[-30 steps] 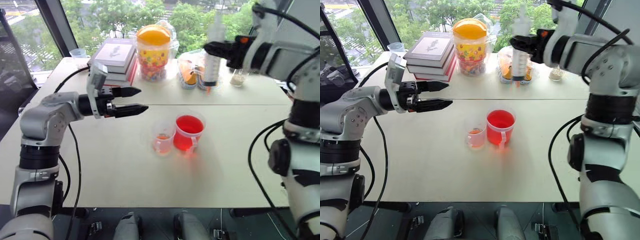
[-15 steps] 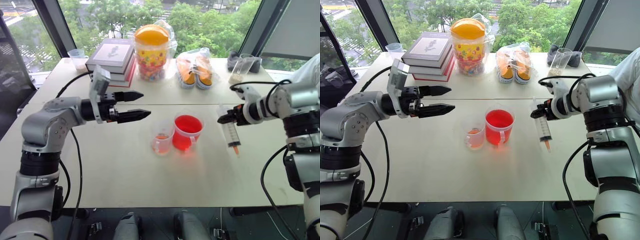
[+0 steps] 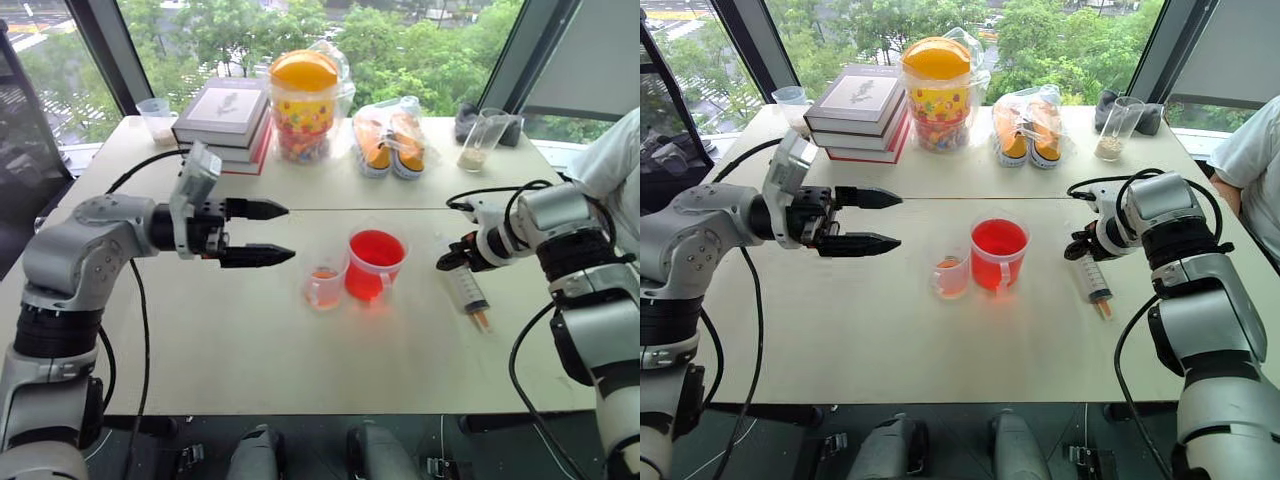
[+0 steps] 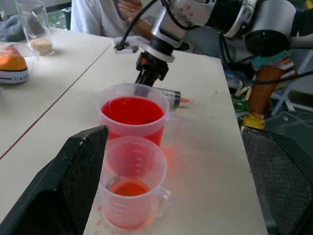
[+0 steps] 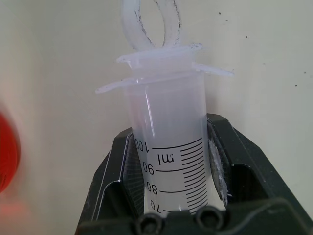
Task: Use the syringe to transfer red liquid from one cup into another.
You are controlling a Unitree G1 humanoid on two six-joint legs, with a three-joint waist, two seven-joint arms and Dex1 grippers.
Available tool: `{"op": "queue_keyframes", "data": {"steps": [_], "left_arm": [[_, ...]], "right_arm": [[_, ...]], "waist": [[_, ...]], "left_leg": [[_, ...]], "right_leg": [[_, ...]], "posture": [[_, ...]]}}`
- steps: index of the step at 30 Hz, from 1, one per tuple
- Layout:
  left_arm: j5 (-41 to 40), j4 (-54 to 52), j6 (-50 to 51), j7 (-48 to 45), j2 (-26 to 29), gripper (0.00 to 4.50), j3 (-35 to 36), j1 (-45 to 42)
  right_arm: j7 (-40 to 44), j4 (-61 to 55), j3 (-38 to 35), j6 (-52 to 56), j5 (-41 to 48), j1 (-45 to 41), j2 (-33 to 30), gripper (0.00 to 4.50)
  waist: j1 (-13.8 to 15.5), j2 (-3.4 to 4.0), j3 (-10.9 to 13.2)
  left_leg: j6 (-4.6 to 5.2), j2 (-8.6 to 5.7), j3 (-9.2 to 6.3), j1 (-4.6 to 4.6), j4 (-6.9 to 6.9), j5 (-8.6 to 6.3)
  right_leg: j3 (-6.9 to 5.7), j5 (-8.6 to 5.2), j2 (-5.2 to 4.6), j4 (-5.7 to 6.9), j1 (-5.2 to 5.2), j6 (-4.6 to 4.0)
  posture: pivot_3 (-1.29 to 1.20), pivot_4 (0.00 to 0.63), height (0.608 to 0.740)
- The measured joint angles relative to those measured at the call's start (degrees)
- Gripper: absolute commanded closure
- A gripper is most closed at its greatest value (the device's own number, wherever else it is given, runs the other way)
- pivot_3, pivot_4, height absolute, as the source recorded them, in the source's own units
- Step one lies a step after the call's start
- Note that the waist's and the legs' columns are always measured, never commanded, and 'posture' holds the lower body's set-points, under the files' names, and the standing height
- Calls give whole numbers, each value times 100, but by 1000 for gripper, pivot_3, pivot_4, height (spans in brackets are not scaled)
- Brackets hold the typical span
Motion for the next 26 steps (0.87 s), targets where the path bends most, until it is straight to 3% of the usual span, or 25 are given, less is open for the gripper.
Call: {"op": "queue_keyframes", "data": {"steps": [6, 7, 13, 17, 23, 26], "left_arm": [[178, 88, -167, -179, 21, 0, -188, -15], [179, 106, -160, -169, 16, 0, -187, -24], [-166, 76, 131, -123, -3, 0, -41, -30], [-263, -17, 222, -105, 159, 0, 66, 131], [-198, -4, 169, -278, 503, 0, 75, 360], [-119, 31, 24, -357, 549, 0, 64, 405]], "right_arm": [[120, -33, -82, 51, -110, 8, 28, 203], [120, -91, -128, 111, -108, 21, 15, 55], [255, -1603, -507, 737, 174, 311, -607, 55], [591, -3345, -842, 936, 656, 776, -1497, 55], [1372, -4871, -1459, 865, 1470, 1535, -2659, 55], [1534, -5329, -1688, 746, 1693, 1901, -2918, 55]], "waist": [[4, 0, 0], [8, 0, 0], [23, 1, 1], [24, 1, 1], [14, 0, 1], [12, -1, 1]], "left_leg": [[0, 0, 0, 0, 0, 0], [0, 0, 0, 0, 0, 0], [0, 0, -1, -6, -3, 0], [0, 1, -3, -4, -5, -1], [0, 1, 0, 2, -3, -1], [-1, 2, 0, 3, 1, -1]], "right_leg": [[0, 0, 0, 0, -1, 0], [0, 0, 0, 1, -1, 0], [0, -1, -1, -2, -6, 1], [-1, -2, 0, -3, -6, 0], [1, -12, -2, -4, -4, -18], [2, -12, -2, -4, -3, -20]], "posture": [[0, 150, 740], [0, 150, 740], [0, 150, 740], [0, 150, 740], [0, 150, 740], [0, 150, 740]]}}
